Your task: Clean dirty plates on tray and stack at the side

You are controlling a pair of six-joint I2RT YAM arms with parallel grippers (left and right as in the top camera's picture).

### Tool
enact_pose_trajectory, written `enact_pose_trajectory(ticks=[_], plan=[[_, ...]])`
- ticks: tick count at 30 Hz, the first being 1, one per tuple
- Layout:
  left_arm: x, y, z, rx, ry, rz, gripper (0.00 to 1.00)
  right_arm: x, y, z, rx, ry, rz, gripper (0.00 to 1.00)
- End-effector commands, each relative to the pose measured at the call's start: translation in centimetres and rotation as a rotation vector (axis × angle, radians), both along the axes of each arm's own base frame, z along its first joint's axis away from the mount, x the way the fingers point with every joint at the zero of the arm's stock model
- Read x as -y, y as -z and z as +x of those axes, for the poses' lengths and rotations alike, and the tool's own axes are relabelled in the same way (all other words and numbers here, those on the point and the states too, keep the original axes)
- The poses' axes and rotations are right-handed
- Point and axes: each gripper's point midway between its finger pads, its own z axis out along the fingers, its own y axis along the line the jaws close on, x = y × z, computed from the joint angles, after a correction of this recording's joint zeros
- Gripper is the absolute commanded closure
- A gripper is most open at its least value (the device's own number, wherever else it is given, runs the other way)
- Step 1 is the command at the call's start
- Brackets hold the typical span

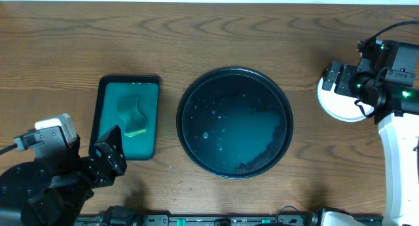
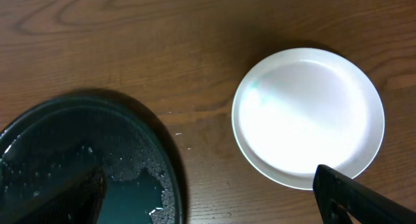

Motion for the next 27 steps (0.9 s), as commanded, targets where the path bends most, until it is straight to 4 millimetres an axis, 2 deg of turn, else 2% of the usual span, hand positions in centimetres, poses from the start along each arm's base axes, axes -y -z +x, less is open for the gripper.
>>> enact_pose_trajectory(ticks=[1, 6, 9, 13, 19, 26, 27], plan=[[-0.2, 0.2, 0.7, 0.020, 0.069, 0.150, 0.16, -0.1, -0.4, -0.1, 0.009, -0.015, -0.019, 0.01], [-0.1, 0.2, 2.1, 0.114, 0.120, 0.267, 0.16, -0.1, -0.4, -0.1, 0.009, -0.015, -0.019, 0.01], [-0.4, 0.3, 2.7, 0.220, 0.085, 0.265, 0.16, -0.1, -0.4, -0.1, 0.009, -0.015, -0.019, 0.01], [-0.1, 1.5, 3.3, 0.403, 0.080, 0.242, 0.16, -0.1, -0.4, -0.1, 0.009, -0.015, -0.019, 0.01], [1.1, 5.0, 4.4, 0.633, 0.132, 0.225, 0.16, -0.1, -0.4, -0.1, 0.009, -0.015, -0.019, 0.01], [1.3, 9.3, 5.3, 0.707, 0.146, 0.216, 0.16, -0.1, -0.4, -0.1, 0.009, -0.015, -0.019, 0.01], [1.1, 10.5, 5.6, 0.703, 0.135, 0.208, 0.16, -0.1, -0.4, -0.1, 0.009, -0.015, -0.019, 0.01]])
